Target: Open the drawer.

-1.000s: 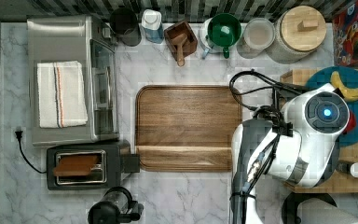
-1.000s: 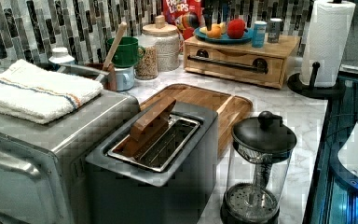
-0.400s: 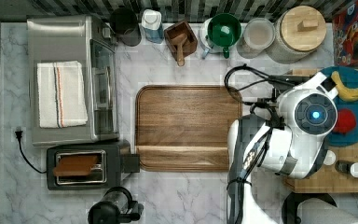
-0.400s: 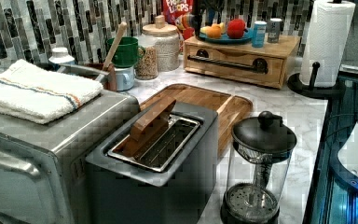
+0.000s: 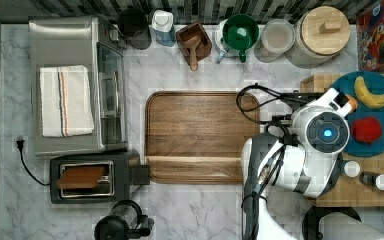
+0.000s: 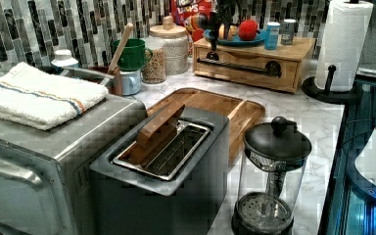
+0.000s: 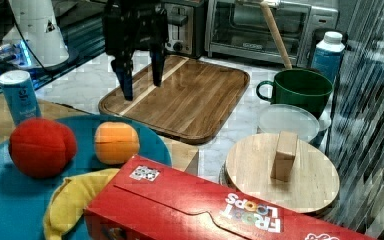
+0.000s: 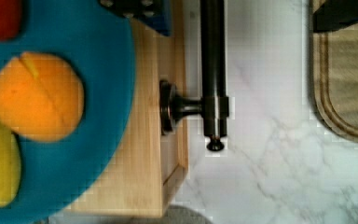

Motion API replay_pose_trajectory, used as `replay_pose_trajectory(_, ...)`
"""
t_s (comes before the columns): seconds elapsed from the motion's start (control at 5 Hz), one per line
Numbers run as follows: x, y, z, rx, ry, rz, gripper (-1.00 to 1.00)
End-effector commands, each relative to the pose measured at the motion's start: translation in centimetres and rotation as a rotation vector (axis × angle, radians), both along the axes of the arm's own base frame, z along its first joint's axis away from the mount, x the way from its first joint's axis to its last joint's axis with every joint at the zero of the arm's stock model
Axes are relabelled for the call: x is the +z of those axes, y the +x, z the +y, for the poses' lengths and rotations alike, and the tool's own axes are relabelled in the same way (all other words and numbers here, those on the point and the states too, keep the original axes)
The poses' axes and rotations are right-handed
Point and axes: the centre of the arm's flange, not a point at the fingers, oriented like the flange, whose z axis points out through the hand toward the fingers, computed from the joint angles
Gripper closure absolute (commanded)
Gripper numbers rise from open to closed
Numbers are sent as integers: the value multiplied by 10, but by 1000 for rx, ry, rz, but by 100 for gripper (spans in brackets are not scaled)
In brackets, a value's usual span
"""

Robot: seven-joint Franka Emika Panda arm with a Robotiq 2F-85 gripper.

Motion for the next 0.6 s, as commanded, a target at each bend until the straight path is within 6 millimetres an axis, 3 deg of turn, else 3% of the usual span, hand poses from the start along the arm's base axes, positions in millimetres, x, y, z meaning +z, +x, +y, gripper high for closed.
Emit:
replay_pose_trajectory(0.2, -53, -17, 8, -82, 35, 93, -100)
replay_pose_trajectory(0.6, -83, -24, -3, -111, -45, -11, -100)
